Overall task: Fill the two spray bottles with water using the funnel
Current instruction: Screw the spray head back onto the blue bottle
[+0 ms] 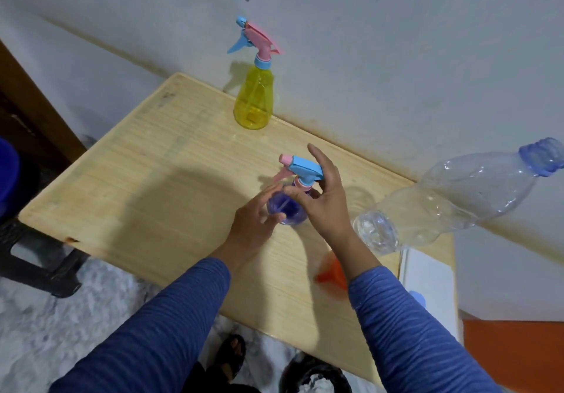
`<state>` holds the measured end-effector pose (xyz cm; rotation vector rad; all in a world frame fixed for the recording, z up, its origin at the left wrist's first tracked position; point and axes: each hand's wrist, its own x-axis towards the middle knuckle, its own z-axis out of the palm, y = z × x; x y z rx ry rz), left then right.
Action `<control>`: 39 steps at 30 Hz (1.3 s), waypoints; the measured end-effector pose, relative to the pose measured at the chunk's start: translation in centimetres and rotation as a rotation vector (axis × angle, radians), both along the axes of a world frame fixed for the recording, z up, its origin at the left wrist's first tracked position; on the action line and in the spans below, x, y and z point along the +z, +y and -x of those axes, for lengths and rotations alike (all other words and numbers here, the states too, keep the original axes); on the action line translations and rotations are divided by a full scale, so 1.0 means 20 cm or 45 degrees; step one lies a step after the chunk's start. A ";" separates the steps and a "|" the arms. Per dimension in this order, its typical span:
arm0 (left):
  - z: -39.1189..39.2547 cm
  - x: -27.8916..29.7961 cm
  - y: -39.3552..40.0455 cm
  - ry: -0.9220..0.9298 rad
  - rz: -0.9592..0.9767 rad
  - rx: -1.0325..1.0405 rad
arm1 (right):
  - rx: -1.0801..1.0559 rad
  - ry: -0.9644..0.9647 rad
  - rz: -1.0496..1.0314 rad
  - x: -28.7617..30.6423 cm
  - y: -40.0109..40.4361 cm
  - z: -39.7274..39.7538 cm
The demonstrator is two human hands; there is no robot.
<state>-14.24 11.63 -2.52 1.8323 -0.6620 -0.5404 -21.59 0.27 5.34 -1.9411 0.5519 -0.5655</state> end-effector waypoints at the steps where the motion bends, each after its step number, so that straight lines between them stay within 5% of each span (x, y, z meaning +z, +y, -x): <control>1: 0.00 -0.01 0.00 0.004 0.012 -0.007 | 0.044 0.001 -0.007 0.00 -0.01 0.02; 22: 0.01 -0.01 -0.01 -0.008 0.010 0.048 | 0.078 -0.006 0.029 0.00 0.00 0.00; 30: -0.02 -0.02 -0.03 0.023 -0.079 0.019 | -0.156 -0.056 0.046 0.01 0.06 -0.01; 39: -0.02 -0.03 -0.02 0.052 -0.003 -0.030 | -0.054 -0.021 -0.196 0.01 -0.04 0.02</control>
